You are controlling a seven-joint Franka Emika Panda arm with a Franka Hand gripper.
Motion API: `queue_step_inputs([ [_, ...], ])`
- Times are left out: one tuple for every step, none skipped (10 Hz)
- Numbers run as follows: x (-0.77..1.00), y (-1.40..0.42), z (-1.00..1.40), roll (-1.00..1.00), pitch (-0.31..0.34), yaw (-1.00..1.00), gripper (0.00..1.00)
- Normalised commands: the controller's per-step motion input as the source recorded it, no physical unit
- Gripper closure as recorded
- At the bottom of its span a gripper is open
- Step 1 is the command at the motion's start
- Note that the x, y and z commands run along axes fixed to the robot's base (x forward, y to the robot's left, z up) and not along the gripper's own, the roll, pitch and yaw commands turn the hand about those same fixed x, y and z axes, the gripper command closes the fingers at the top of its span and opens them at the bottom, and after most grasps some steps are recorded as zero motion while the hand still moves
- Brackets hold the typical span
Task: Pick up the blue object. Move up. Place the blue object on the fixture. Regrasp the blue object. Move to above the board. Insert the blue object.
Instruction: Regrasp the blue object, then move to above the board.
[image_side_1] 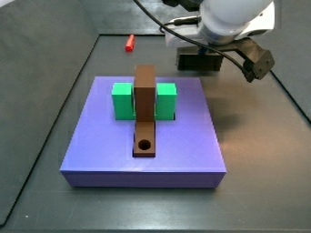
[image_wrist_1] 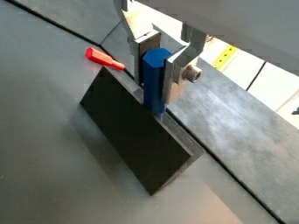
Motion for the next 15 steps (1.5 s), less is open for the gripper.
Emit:
queue_step_inputs([
  [0.00,0.00,0.00,0.00,0.000,0.00,1.00],
  [0.00,0.00,0.00,0.00,0.000,0.00,1.00],
  [0.00,0.00,0.00,0.00,0.000,0.00,1.00],
  [0.00,0.00,0.00,0.00,0.000,0.00,1.00],
  [0.00,0.00,0.00,0.00,0.000,0.00,1.00],
  [0.00,0.00,0.00,0.00,0.000,0.00,1.00],
  [0.00,0.00,0.00,0.00,0.000,0.00,1.00],
  [0.00,0.00,1.40,0.00,0.000,0.00,1.00],
  [-0.01,-0.02,1.40,0.00,-0.026,-0.05,1.00],
  [-0.02,-0.02,1.40,-0.02,-0.025,-0.06,1.00],
  [-0.02,0.01,1.40,0.00,-0.017,-0.04,1.00],
  [0.00,-0.02,1.40,0.01,0.034,-0.04,1.00],
  [-0.01,-0.02,1.40,0.00,0.054,-0.04,1.00],
  [0.00,-0.01,1.40,0.00,0.058,-0.02,1.00],
  [0.01,-0.02,0.79,0.00,0.083,-0.01,1.00],
])
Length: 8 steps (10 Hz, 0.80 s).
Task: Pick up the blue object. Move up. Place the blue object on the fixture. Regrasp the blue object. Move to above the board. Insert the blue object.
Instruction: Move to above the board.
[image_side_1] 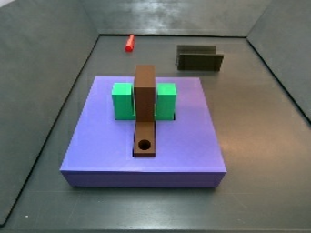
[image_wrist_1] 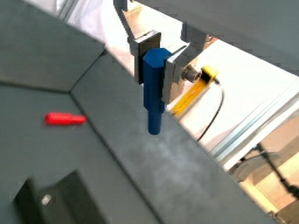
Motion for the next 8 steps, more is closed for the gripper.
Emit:
queue_step_inputs([
  [0.03,-0.02,0.44,0.01,0.096,0.00,1.00],
  [-0.99,-1.40,0.31,-1.00,0.192,-0.18,1.00],
  [-1.02,-1.40,0.31,-1.00,0.188,-0.18,1.00],
  [-1.09,-1.40,0.32,-1.00,0.175,-0.16,1.00],
  [-1.11,-1.40,0.29,-1.00,0.187,-0.15,1.00],
  [-1.08,-1.40,0.31,-1.00,0.196,-0.13,1.00],
  [-1.09,-1.40,0.31,-1.00,0.198,-0.12,1.00],
  [-0.35,-0.39,0.09,-1.00,0.199,-0.09,1.00],
])
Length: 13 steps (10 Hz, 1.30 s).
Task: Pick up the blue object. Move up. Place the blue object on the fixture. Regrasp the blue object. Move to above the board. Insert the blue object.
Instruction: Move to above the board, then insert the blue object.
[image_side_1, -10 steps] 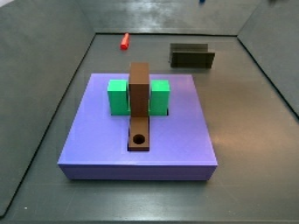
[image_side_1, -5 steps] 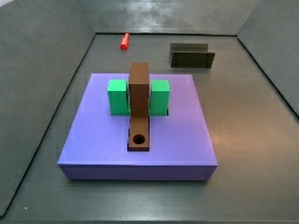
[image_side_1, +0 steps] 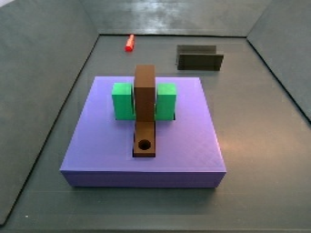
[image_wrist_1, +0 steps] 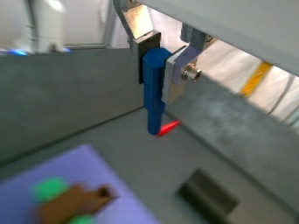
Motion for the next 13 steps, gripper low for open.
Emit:
queue_step_inputs([
  [-0.14,-0.11,0.02,-1.00,0.197,-0.08,1.00],
  [-0.01,0.02,-0.03,-1.00,0.199,-0.06,1.00],
  [-0.04,-0.01,0.01,-1.00,0.186,-0.05,1.00],
  [-0.06,-0.01,0.01,-0.69,0.079,-0.02,1.00],
  [-0.05,0.03,-0.01,-0.48,0.024,-0.01,1.00],
  [-0.05,0.01,0.00,-0.24,-0.016,0.00,1.00],
  [0.00,-0.14,-0.17,-0.16,-0.039,0.07,1.00],
  [0.00,-0.30,-0.28,-0.29,-0.041,0.13,1.00],
  [0.00,-0.63,-0.32,-0.20,-0.043,0.24,1.00],
  [0.00,-0.71,-0.36,-0.14,-0.043,0.24,1.00],
  [-0.07,-0.86,-0.43,0.00,-0.127,0.30,1.00],
  [-0.14,-0.76,-0.65,0.03,-0.206,0.30,1.00],
  [-0.05,-0.51,-0.78,0.08,-0.201,0.19,1.00],
])
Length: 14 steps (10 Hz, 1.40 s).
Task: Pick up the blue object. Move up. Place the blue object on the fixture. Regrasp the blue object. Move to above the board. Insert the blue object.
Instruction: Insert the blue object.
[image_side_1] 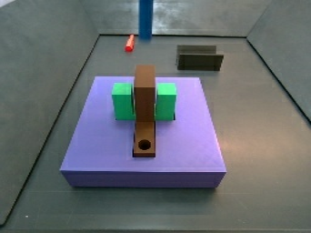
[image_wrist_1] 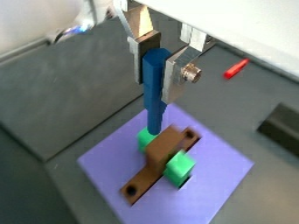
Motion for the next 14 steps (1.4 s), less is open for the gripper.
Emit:
queue_step_inputs([
  [-0.10,-0.43,-0.84,0.11,-0.170,0.22,1.00],
  [-0.10,-0.39,-0.82,0.16,-0.169,0.17,1.00],
  [0.00,-0.30,-0.89,0.16,-0.129,0.07,1.00],
  [-0.02,-0.19,-1.00,0.00,-0.097,0.00,1.00],
  [-0.03,-0.18,-1.00,0.00,-0.117,0.00,1.00],
  [0.00,-0.11,-0.98,0.01,-0.086,0.00,1.00],
  [0.00,-0.03,-0.89,0.00,-0.059,0.00,1.00],
  [0.00,-0.06,-0.81,0.00,-0.060,0.00,1.00],
  [0.00,-0.11,-0.59,0.00,-0.020,0.00,1.00],
  [0.00,-0.11,-0.46,0.00,0.000,0.00,1.00],
  [0.00,-0.12,-0.40,-0.02,-0.004,0.00,1.00],
  [0.00,-0.19,-0.37,-0.02,0.000,0.00,1.00],
  [0.01,-0.21,-0.31,-0.02,0.000,0.00,1.00],
  [0.06,-0.08,-0.22,-0.02,0.000,0.00,1.00],
])
